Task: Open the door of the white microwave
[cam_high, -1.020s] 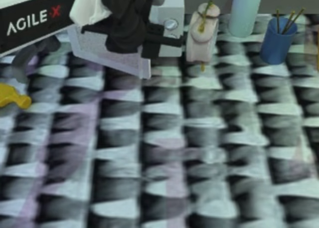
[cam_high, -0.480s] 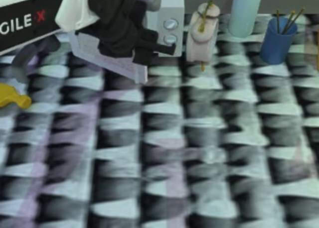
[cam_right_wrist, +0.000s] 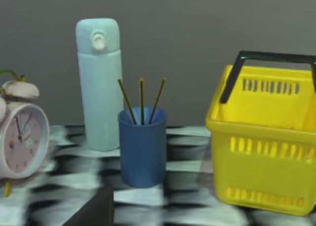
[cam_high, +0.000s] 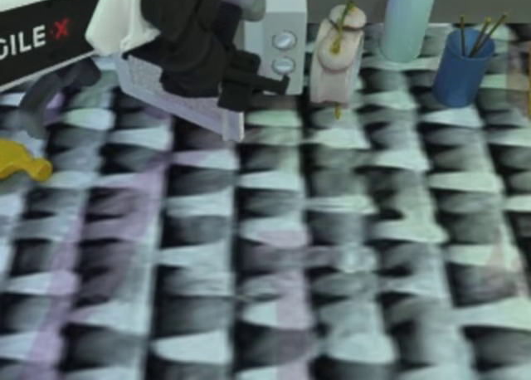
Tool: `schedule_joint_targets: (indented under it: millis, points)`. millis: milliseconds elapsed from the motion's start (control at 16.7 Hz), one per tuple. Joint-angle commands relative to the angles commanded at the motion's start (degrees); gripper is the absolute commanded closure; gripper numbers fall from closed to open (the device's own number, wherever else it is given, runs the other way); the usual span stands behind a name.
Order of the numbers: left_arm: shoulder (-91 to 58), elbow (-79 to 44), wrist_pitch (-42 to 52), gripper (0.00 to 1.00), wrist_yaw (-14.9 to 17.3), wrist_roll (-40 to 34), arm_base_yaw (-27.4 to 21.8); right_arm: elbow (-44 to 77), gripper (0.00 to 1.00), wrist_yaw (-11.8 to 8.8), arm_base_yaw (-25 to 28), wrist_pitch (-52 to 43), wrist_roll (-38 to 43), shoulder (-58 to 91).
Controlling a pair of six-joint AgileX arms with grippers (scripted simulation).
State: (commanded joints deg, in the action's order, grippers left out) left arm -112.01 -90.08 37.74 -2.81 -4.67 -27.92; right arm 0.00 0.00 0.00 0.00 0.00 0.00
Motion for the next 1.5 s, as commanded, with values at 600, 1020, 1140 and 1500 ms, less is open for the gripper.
schedule_joint_targets:
  millis: [600, 1020, 1140, 1500]
  points:
    - [0.0, 0.0, 0.0, 1.00, 0.0, 0.0, 0.0, 0.0, 0.00, 0.0, 0.0, 0.0, 0.0, 0.0]
    - [0.0, 0.0, 0.0, 1.00, 0.0, 0.0, 0.0, 0.0, 0.00, 0.0, 0.0, 0.0, 0.0, 0.0]
    - [-0.1, 0.0, 0.0, 1.00, 0.6, -0.4, -0.6, 0.0, 0.00, 0.0, 0.0, 0.0, 0.0, 0.0]
    - [3.0, 4.4, -1.0, 1.00, 3.3, 5.4, 1.5, 0.0, 0.00, 0.0, 0.0, 0.0, 0.0, 0.0]
